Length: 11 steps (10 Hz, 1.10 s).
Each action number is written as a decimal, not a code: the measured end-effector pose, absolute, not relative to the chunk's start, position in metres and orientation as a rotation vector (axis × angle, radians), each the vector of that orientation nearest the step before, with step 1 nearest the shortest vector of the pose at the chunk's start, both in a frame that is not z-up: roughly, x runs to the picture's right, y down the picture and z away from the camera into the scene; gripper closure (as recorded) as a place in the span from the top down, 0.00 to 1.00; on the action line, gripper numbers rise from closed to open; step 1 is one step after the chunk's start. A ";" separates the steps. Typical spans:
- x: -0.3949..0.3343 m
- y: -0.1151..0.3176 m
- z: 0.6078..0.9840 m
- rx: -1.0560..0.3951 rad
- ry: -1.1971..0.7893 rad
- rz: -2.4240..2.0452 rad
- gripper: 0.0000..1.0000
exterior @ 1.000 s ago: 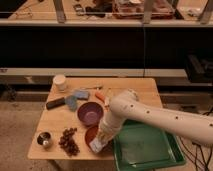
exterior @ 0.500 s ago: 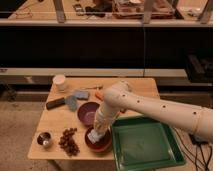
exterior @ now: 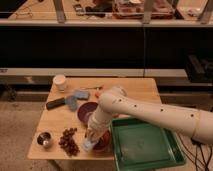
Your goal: Wipe red bowl with towel
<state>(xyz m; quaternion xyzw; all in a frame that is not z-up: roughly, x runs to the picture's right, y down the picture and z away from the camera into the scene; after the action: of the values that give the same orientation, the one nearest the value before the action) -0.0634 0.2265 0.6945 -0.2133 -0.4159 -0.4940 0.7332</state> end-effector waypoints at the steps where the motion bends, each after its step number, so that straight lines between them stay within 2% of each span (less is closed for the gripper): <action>1: -0.053 0.234 0.696 -0.488 -0.909 -1.080 0.00; 3: -0.012 0.240 0.706 -0.538 -0.868 -1.031 0.00; 6: 0.008 0.227 0.716 -0.537 -0.858 -1.002 0.00; 8: 0.000 0.219 0.719 -0.520 -0.875 -1.009 0.00; 11: -0.053 0.206 0.719 -0.480 -0.912 -1.045 0.00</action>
<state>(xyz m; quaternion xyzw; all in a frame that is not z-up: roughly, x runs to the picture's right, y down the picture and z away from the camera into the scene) -0.0531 0.2060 0.7185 -0.2188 -0.4162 -0.4768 0.7427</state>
